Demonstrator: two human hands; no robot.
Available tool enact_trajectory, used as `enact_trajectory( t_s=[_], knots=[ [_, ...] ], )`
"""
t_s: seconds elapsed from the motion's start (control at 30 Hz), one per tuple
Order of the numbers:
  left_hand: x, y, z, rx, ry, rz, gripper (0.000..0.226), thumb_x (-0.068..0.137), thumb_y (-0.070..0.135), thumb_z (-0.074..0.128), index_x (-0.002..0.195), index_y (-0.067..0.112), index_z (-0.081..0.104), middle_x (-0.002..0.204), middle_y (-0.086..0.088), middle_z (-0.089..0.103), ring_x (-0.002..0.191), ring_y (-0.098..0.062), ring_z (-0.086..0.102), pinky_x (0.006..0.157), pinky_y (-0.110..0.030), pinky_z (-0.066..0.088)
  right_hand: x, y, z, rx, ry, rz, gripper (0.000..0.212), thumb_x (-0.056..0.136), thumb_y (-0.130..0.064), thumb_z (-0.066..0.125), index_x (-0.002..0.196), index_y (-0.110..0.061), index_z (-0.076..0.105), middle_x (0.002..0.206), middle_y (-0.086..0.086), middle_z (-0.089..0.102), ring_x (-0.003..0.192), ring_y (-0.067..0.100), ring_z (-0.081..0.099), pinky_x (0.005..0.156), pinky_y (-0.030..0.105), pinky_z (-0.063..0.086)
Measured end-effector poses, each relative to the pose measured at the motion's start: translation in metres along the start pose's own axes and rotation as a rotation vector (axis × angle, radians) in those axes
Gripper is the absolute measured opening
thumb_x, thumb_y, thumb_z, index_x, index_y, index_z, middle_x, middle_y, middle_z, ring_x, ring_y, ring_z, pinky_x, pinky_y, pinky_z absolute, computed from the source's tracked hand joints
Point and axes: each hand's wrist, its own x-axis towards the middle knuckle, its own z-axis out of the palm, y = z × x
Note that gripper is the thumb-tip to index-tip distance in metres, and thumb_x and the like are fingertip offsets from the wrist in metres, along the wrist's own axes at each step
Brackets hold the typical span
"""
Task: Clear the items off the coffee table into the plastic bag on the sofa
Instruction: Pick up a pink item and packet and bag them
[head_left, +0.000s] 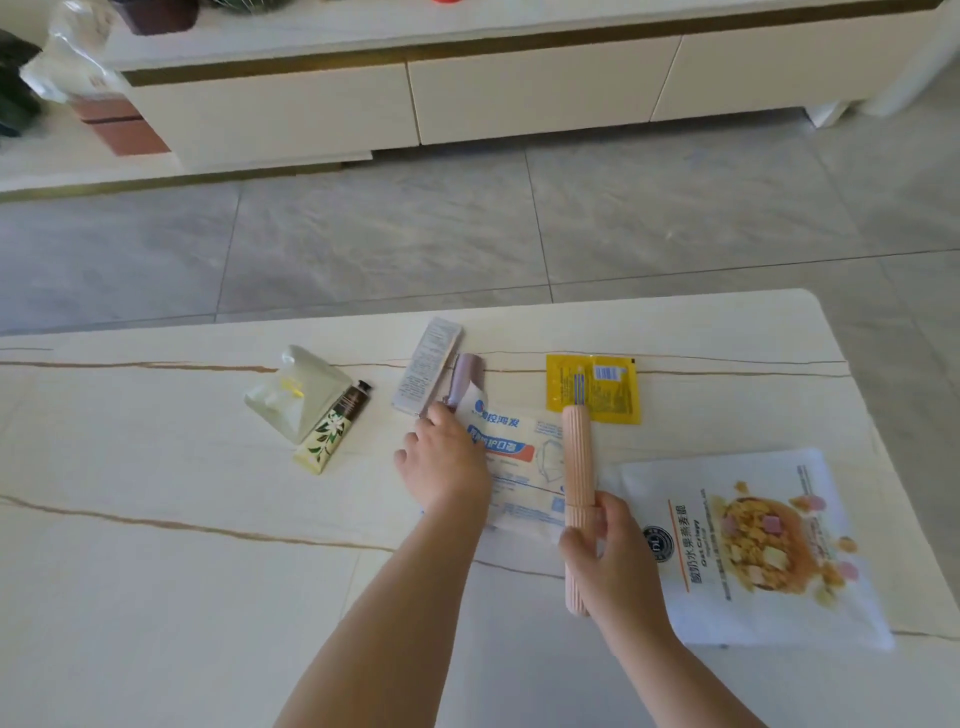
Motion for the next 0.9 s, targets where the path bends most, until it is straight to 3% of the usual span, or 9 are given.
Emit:
enact_trajectory(
  t_s=[0.17, 0.23, 0.33, 0.4, 0.57, 0.7, 0.9],
  knots=[
    [-0.017, -0.011, 0.004, -0.015, -0.191, -0.109, 0.045, 0.087, 0.041, 0.055, 0.119, 0.011, 0.046, 0.119, -0.006, 0.056, 0.114, -0.026, 0.053, 0.097, -0.037, 0.04, -0.01, 0.0, -0.015, 0.057, -0.058, 0.07, 0.035, 0.084, -0.016, 0.057, 0.118, -0.023, 0.051, 0.092, -0.008, 0.064, 0.082, 0.014, 0.061, 0.066, 0.029, 0.049],
    [-0.028, -0.016, -0.001, -0.141, -0.289, -0.179, 0.047, 0.086, 0.041, 0.057, 0.119, 0.009, 0.046, 0.118, -0.008, 0.057, 0.111, -0.028, 0.055, 0.095, -0.04, 0.045, -0.015, -0.004, -0.026, 0.108, -0.104, 0.099, 0.036, 0.085, -0.015, 0.058, 0.12, -0.021, 0.051, 0.097, -0.006, 0.064, 0.083, 0.011, 0.06, 0.059, 0.019, 0.044],
    [-0.056, -0.017, -0.017, -0.44, -0.369, -0.241, 0.042, 0.088, 0.034, 0.058, 0.117, 0.007, 0.047, 0.11, -0.008, 0.058, 0.095, -0.027, 0.058, 0.078, -0.034, 0.048, -0.031, -0.011, -0.044, 0.186, -0.144, 0.145, 0.033, 0.088, -0.015, 0.057, 0.12, -0.02, 0.05, 0.103, -0.001, 0.063, 0.082, 0.01, 0.058, 0.056, 0.014, 0.039],
    [-0.08, -0.011, -0.036, -0.581, -0.377, -0.247, 0.036, 0.088, 0.029, 0.059, 0.116, 0.009, 0.047, 0.102, -0.006, 0.057, 0.087, -0.024, 0.057, 0.072, -0.032, 0.046, -0.045, -0.018, -0.058, 0.223, -0.136, 0.166, 0.029, 0.088, -0.015, 0.055, 0.117, -0.021, 0.05, 0.1, 0.001, 0.062, 0.079, 0.01, 0.057, 0.057, 0.018, 0.04],
    [-0.143, 0.003, -0.088, -0.729, -0.404, -0.247, 0.032, 0.086, 0.024, 0.062, 0.114, 0.014, 0.049, 0.101, -0.005, 0.063, 0.09, -0.026, 0.062, 0.081, -0.038, 0.053, -0.09, -0.037, -0.1, 0.38, -0.116, 0.231, 0.021, 0.091, -0.012, 0.048, 0.109, -0.024, 0.048, 0.09, 0.0, 0.061, 0.073, 0.014, 0.061, 0.059, 0.028, 0.054],
    [-0.2, 0.021, -0.134, -0.782, -0.489, -0.202, 0.024, 0.086, 0.019, 0.063, 0.107, 0.007, 0.062, 0.096, -0.008, 0.07, 0.081, -0.024, 0.067, 0.068, -0.032, 0.055, -0.133, -0.045, -0.146, 0.392, -0.087, 0.247, 0.022, 0.092, -0.018, 0.048, 0.114, -0.021, 0.049, 0.091, -0.002, 0.061, 0.068, 0.014, 0.062, 0.05, 0.022, 0.049],
    [-0.288, 0.049, -0.194, -0.81, -0.568, -0.131, 0.012, 0.087, 0.019, 0.061, 0.098, 0.013, 0.062, 0.09, -0.006, 0.07, 0.081, -0.024, 0.068, 0.071, -0.033, 0.056, -0.217, -0.042, -0.219, 0.471, 0.008, 0.31, 0.019, 0.092, -0.024, 0.05, 0.108, -0.017, 0.056, 0.089, 0.001, 0.064, 0.063, 0.015, 0.057, 0.045, 0.021, 0.041]
  ],
)
